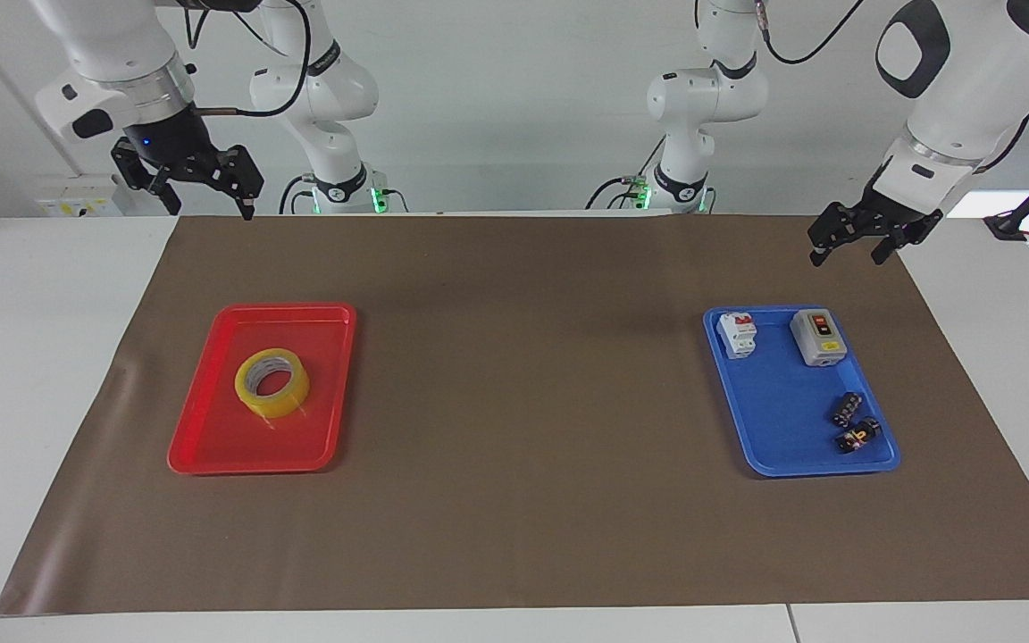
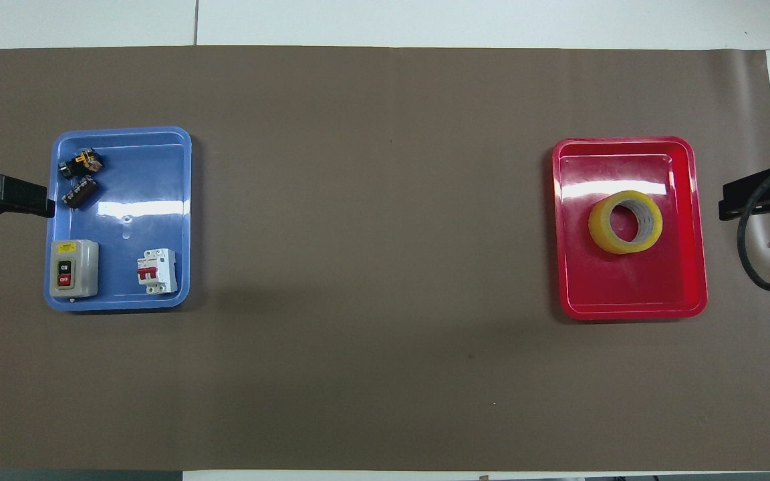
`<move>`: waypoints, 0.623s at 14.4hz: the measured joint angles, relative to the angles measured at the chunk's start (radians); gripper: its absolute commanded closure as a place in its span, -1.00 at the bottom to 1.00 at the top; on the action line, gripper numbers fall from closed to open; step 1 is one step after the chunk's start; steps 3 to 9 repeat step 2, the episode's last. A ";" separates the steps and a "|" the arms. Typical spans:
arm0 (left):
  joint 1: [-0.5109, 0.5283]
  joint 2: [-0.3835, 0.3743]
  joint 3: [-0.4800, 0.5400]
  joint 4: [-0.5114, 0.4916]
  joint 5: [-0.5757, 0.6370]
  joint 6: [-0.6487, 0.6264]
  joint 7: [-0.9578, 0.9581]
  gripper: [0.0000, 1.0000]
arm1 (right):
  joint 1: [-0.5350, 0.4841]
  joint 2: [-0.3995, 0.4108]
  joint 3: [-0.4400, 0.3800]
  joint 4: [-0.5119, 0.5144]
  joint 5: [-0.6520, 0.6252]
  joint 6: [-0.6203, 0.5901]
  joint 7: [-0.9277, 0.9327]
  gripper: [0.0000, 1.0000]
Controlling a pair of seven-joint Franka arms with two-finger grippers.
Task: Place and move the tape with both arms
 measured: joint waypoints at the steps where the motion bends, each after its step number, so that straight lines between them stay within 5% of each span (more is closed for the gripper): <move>1: 0.000 0.000 0.000 0.000 0.000 0.000 0.000 -1.00 | 0.000 0.000 0.000 0.000 0.000 0.000 0.000 -1.00; 9: 0.000 0.000 0.000 0.000 0.000 0.000 0.000 -1.00 | 0.000 0.000 0.000 0.000 0.000 0.000 0.000 -1.00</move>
